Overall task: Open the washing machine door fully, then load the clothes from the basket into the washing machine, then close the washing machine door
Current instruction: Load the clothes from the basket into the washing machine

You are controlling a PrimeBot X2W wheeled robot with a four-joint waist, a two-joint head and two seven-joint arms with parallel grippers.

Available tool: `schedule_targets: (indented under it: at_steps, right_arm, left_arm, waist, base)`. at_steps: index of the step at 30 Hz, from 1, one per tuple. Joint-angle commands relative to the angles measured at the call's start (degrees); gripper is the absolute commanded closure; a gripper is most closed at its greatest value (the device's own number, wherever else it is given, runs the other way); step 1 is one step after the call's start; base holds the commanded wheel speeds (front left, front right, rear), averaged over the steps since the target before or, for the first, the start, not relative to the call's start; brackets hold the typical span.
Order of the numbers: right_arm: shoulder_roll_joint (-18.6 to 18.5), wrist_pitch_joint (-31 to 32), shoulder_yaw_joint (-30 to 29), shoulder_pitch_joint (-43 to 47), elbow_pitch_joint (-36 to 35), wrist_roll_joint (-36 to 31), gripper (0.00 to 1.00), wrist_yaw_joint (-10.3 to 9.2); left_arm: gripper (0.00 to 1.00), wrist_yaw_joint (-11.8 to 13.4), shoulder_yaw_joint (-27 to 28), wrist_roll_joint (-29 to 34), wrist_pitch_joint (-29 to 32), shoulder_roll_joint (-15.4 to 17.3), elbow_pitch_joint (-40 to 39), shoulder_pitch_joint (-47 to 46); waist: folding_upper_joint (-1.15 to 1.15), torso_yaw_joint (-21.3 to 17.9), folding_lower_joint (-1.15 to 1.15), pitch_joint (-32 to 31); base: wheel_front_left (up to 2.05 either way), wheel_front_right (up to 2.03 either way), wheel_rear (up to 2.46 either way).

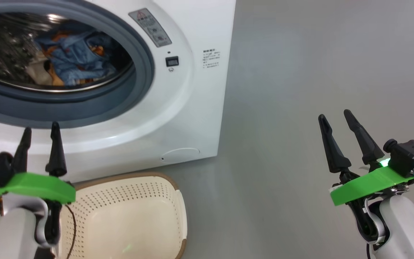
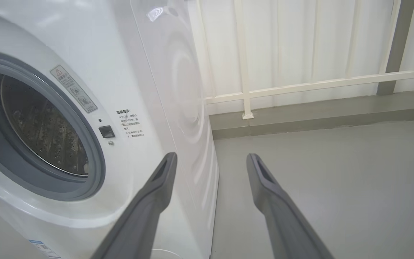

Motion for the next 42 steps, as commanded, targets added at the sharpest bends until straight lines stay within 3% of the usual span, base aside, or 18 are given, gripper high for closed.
schedule_targets:
  at_steps: [1,17,42]
  right_arm:
    - [-0.8,-0.5,0.9,0.8,-1.2,0.6,0.0,0.25]
    - [-2.0,-0.5,0.9,3.0,-0.9,1.0,0.0,0.25]
    - [-2.7,-0.5,2.0,3.3,-0.5,1.6,0.0,0.25]
  left_arm:
    - [0.0,0.5,2.6,1.3,-0.4,1.7,-3.0,1.4]
    - [0.0,0.5,6.2,7.6,-0.4,-1.6,-16.1,14.9]
    - [0.0,0.4,7.8,15.3,-0.4,-2.5,-18.7,18.2]
  waist:
    - [0.0,1.2,0.01,-2.1]
    - [0.0,2.6,0.01,-5.4]
    - [0.0,2.5,0.01,-6.9]
  base:
    - [0.0,0.0,0.0]
    - [0.0,0.0,0.0]
    - [0.0,0.0,0.0]
